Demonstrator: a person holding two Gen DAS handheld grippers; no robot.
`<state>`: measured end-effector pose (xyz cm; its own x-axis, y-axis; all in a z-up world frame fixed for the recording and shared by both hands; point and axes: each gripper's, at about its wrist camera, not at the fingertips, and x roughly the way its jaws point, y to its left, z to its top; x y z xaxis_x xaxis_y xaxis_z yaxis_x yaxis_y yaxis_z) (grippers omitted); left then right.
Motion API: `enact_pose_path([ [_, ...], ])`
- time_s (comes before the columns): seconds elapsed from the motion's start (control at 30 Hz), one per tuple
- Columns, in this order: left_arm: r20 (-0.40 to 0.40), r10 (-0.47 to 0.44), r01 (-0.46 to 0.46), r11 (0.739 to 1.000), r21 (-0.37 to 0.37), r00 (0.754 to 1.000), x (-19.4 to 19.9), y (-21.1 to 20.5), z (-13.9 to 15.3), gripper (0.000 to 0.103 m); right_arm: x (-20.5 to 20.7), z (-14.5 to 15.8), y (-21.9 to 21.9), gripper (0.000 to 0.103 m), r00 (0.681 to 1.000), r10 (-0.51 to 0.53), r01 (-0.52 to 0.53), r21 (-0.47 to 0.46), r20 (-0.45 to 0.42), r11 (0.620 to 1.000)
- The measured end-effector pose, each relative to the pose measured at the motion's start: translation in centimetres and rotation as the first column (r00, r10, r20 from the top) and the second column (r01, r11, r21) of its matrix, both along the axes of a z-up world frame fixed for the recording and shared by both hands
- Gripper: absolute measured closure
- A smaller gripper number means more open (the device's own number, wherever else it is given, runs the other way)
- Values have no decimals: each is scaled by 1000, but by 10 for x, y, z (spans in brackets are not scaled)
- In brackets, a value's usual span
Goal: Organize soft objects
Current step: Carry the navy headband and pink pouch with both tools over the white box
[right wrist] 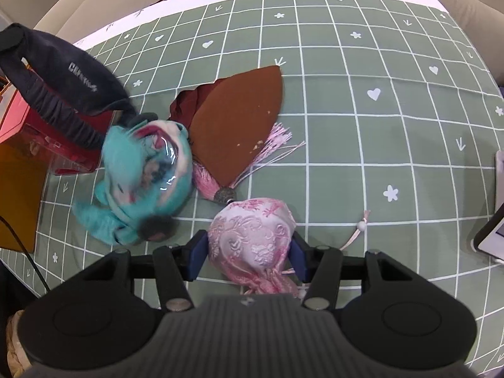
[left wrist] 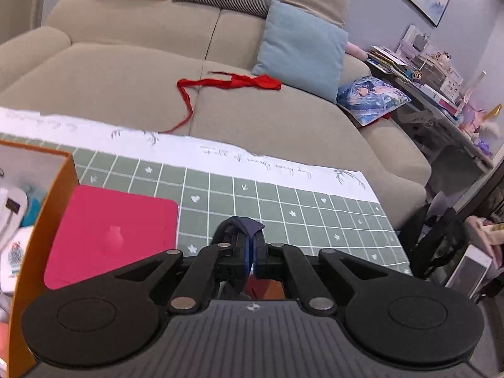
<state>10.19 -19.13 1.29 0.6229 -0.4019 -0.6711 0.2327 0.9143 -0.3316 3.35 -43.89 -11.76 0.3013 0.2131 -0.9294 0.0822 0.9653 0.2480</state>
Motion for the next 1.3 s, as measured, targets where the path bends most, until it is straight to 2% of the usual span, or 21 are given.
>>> enact_pose_path([
  [0.2, 3, -27, 27, 1000, 12, 1000, -4, 1, 4, 101, -2, 8, -2, 49, 1000, -18, 19, -2, 12, 1000],
  [0.33, -39, -63, 63, 998, -9, 997, -5, -1, 6, 101, -2, 17, -5, 49, 998, -49, 50, -10, 25, 999],
  [0.47, -150, -100, 95, 995, -43, 984, 0, 1, 3, 101, 0, 29, -11, 49, 994, -97, 96, 9, 53, 995],
  [0.57, -186, -119, 109, 992, -63, 975, 0, 3, 1, 101, 1, 39, -17, 49, 988, -133, 134, -2, 72, 991],
  [0.67, -183, -132, 125, 991, -52, 974, -5, 4, 4, 101, -1, 54, -21, 49, 979, -169, 169, 10, 111, 986],
  [0.83, -195, -176, 170, 984, -48, 965, -16, 0, 6, 101, -4, 73, -30, 49, 945, -284, 277, 65, 161, 959],
  [1.0, -198, -199, 199, 980, -23, 960, -25, -7, 7, 101, -4, 95, -11, 49, 945, -251, 238, 85, 211, 967],
  [1.1, -213, -214, 203, 977, -70, 953, -26, -2, 10, 101, -3, 109, 4, 49, 943, -231, 216, 90, 240, 972],
  [1.3, -133, -191, 190, 982, -26, 972, -35, 12, 36, 101, -1, 136, 35, 49, 939, -186, 169, 83, 289, 982],
])
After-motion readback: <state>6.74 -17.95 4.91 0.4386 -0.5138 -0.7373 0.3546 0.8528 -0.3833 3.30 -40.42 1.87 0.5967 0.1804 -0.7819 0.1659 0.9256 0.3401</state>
